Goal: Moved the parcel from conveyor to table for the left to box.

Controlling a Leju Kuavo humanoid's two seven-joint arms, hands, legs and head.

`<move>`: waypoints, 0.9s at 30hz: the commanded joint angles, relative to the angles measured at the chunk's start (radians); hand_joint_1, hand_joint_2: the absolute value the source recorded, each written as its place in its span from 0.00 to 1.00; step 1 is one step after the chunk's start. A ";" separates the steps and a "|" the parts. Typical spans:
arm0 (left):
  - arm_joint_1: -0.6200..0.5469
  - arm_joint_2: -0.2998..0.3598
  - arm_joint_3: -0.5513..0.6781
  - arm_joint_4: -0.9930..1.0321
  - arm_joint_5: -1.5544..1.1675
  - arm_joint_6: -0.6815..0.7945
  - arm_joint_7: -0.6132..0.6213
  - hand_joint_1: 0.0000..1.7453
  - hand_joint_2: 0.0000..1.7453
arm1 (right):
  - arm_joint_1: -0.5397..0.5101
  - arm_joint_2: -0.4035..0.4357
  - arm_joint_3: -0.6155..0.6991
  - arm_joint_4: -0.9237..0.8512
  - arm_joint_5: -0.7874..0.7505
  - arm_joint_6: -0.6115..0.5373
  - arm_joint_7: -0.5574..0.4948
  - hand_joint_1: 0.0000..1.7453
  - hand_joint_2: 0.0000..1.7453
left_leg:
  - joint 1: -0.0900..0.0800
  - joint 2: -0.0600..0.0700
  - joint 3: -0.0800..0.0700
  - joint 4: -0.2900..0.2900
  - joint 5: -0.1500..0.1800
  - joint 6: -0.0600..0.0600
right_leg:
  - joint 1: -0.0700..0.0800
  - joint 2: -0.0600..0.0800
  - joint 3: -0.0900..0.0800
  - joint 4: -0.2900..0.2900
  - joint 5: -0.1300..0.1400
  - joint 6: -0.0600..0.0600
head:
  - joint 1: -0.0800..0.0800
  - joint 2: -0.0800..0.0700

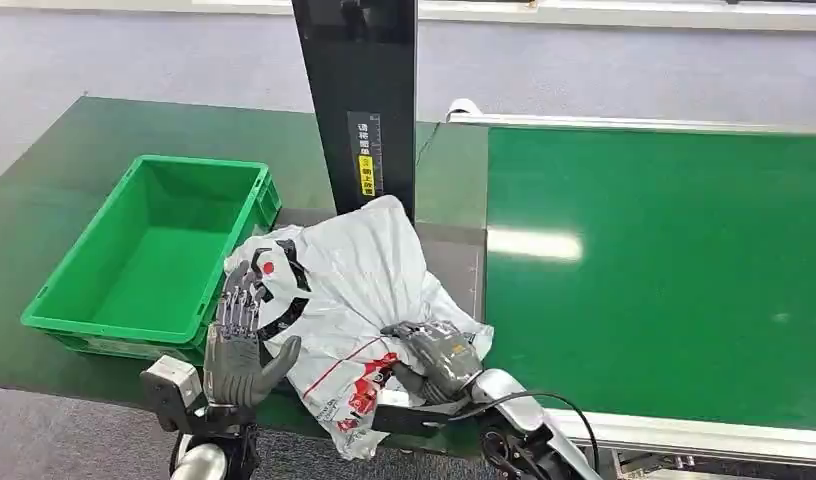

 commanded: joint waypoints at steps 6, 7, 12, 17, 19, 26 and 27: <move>-0.027 0.015 -0.012 0.057 -0.004 0.000 -0.014 0.00 1.00 | 0.105 0.080 -0.298 -0.144 -0.290 0.114 -0.126 0.00 1.00 | 0.000 0.000 -0.008 0.000 0.001 0.000 | 0.000 0.002 -0.010 0.000 0.002 0.000 | 0.000 0.000; -0.022 0.014 -0.012 0.050 -0.004 0.003 -0.015 0.00 1.00 | 0.109 0.087 -0.314 -0.161 -0.310 0.110 -0.127 0.00 0.00 | 0.000 0.001 -0.008 0.000 0.001 0.000 | 0.000 0.002 -0.009 0.000 0.001 0.000 | 0.000 0.000; -0.002 0.016 -0.019 0.032 -0.006 0.008 -0.016 0.00 1.00 | 0.158 0.104 -0.367 -0.254 -0.375 0.079 -0.183 0.00 1.00 | 0.000 0.000 -0.011 -0.001 0.001 0.000 | 0.000 0.001 -0.012 0.000 0.001 0.000 | 0.000 0.000; -0.028 0.011 -0.036 0.046 -0.009 0.005 -0.015 0.00 1.00 | 0.217 0.130 -0.442 -0.387 -0.558 0.104 -0.336 0.00 1.00 | -0.001 -0.002 -0.014 0.000 0.001 0.000 | 0.000 0.000 -0.014 0.001 0.001 0.000 | 0.000 0.000; -0.035 0.017 -0.047 0.053 -0.018 -0.004 -0.012 0.00 1.00 | 0.238 0.140 -0.468 -0.443 -0.628 0.128 -0.366 0.00 1.00 | 0.000 -0.002 -0.014 0.000 0.001 0.000 | 0.000 0.000 -0.014 0.001 0.001 0.000 | 0.001 0.000; -0.054 0.066 -0.148 0.091 -0.280 0.029 0.056 0.00 1.00 | 0.247 0.151 -0.514 -0.458 -0.731 0.181 -0.343 0.00 1.00 | -0.001 -0.002 -0.013 -0.002 0.002 0.000 | -0.001 0.000 -0.014 -0.001 0.002 0.000 | 0.000 0.000; -0.059 0.066 -0.158 0.097 -0.318 0.031 0.072 0.00 1.00 | 0.245 0.154 -0.518 -0.450 -0.735 0.187 -0.344 0.00 1.00 | -0.001 -0.001 -0.012 -0.001 0.002 0.000 | 0.000 0.000 -0.013 -0.001 0.001 0.000 | 0.000 0.000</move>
